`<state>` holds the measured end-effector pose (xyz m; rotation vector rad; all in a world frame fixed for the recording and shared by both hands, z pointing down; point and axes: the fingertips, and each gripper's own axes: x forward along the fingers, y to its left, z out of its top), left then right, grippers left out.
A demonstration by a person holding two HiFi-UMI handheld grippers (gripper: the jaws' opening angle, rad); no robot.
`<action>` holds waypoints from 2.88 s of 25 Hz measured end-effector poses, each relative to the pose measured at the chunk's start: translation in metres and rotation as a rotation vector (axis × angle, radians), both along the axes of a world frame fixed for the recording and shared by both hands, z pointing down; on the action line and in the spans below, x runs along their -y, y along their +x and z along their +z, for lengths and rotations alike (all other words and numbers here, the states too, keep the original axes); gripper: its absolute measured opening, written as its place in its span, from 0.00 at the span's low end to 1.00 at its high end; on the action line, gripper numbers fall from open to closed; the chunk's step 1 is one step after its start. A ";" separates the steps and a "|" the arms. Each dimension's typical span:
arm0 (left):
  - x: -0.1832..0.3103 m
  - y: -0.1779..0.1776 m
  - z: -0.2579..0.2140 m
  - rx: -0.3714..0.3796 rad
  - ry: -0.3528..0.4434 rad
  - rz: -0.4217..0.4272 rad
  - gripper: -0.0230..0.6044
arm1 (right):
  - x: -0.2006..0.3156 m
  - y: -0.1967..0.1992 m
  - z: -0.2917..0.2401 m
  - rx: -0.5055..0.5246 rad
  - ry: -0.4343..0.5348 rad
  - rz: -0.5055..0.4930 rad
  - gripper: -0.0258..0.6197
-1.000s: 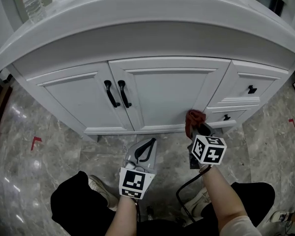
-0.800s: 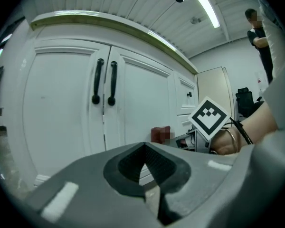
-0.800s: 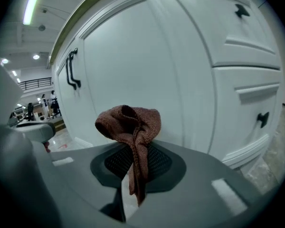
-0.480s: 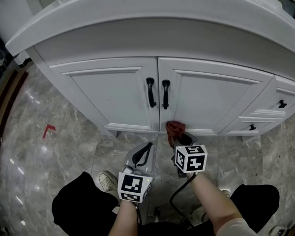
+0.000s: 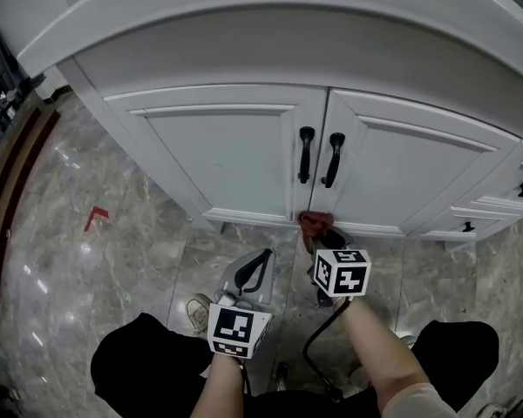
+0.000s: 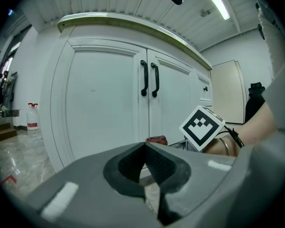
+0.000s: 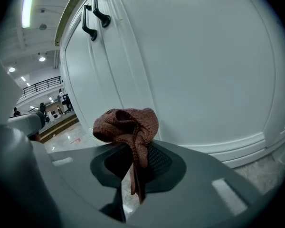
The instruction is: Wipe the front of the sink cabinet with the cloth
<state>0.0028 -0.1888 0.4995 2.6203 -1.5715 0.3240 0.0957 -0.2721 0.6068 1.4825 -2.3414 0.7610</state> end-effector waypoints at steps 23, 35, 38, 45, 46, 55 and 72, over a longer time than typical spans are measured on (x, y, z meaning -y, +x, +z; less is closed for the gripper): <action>0.008 0.096 0.006 -0.022 -0.026 0.146 0.04 | -0.005 0.147 0.013 -0.041 -0.029 0.228 0.18; 0.002 0.151 0.016 -0.044 -0.053 0.194 0.04 | -0.026 0.253 0.021 -0.062 -0.041 0.422 0.18; 0.000 0.160 0.015 -0.044 -0.049 0.200 0.04 | -0.031 0.274 0.021 -0.049 -0.051 0.464 0.18; -0.002 0.155 0.003 -0.049 -0.041 0.194 0.04 | -0.041 0.266 0.006 -0.014 -0.038 0.474 0.18; -0.002 0.150 -0.002 -0.048 -0.029 0.191 0.04 | -0.041 0.258 0.000 -0.006 -0.029 0.464 0.18; -0.010 0.051 -0.074 -0.130 0.101 0.011 0.04 | -0.058 0.156 -0.131 -0.085 0.258 0.294 0.18; -0.159 -0.033 -0.155 -0.213 0.249 0.008 0.04 | -0.229 0.054 -0.216 -0.146 0.473 0.243 0.18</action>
